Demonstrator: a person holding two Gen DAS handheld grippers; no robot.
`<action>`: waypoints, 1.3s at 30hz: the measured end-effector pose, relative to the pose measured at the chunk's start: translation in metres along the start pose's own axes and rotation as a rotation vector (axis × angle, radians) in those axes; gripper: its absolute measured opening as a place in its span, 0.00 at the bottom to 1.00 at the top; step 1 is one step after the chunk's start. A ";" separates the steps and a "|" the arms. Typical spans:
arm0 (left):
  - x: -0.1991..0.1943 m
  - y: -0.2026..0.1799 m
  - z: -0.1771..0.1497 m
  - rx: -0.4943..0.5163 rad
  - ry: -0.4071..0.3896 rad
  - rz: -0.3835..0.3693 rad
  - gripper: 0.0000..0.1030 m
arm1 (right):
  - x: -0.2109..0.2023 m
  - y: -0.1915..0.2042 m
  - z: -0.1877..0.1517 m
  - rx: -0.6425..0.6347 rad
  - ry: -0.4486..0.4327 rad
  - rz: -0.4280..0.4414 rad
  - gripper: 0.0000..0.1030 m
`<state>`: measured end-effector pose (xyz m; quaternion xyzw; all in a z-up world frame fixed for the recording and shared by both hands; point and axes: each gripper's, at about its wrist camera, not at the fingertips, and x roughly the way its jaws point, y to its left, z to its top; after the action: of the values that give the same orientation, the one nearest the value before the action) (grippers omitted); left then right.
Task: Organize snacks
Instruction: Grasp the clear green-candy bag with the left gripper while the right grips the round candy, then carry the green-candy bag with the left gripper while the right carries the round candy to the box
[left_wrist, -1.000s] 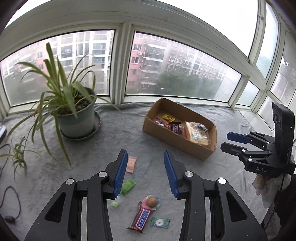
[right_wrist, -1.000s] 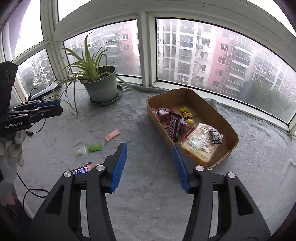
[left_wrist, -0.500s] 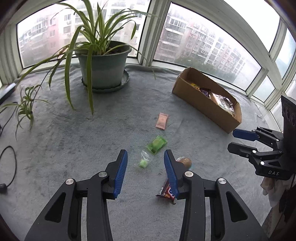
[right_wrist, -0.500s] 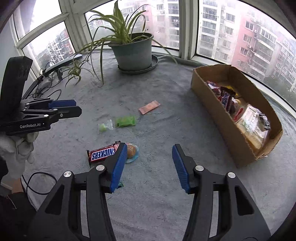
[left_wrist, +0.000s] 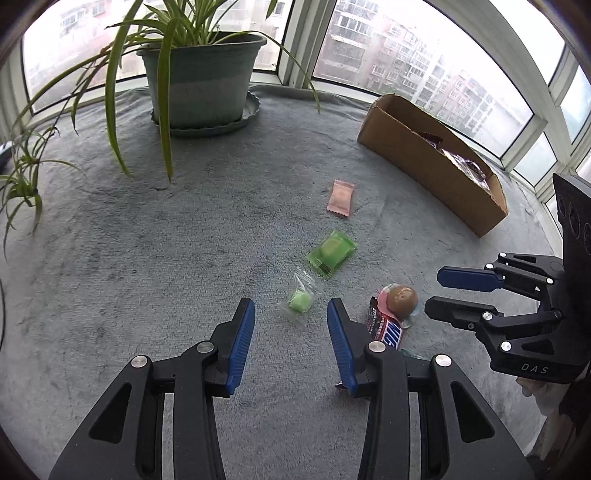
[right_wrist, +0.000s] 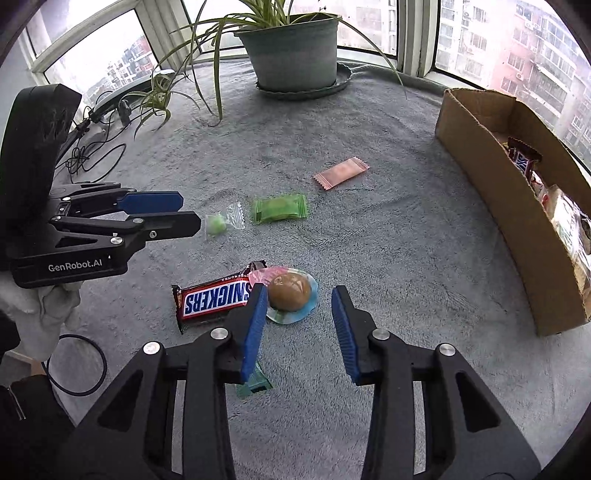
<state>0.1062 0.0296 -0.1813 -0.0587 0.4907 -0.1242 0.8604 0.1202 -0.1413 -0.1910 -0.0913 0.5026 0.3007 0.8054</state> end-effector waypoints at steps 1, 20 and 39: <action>0.002 -0.001 -0.001 0.005 0.002 0.000 0.38 | 0.003 0.000 0.001 -0.002 0.004 0.001 0.37; 0.031 -0.015 0.000 0.118 0.032 0.059 0.26 | 0.023 0.007 0.002 -0.055 0.040 -0.018 0.32; 0.015 -0.004 0.001 0.052 -0.007 0.048 0.20 | -0.003 -0.002 0.000 -0.008 -0.031 -0.016 0.30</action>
<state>0.1136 0.0212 -0.1926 -0.0249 0.4854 -0.1162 0.8662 0.1205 -0.1446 -0.1890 -0.0938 0.4879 0.2978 0.8151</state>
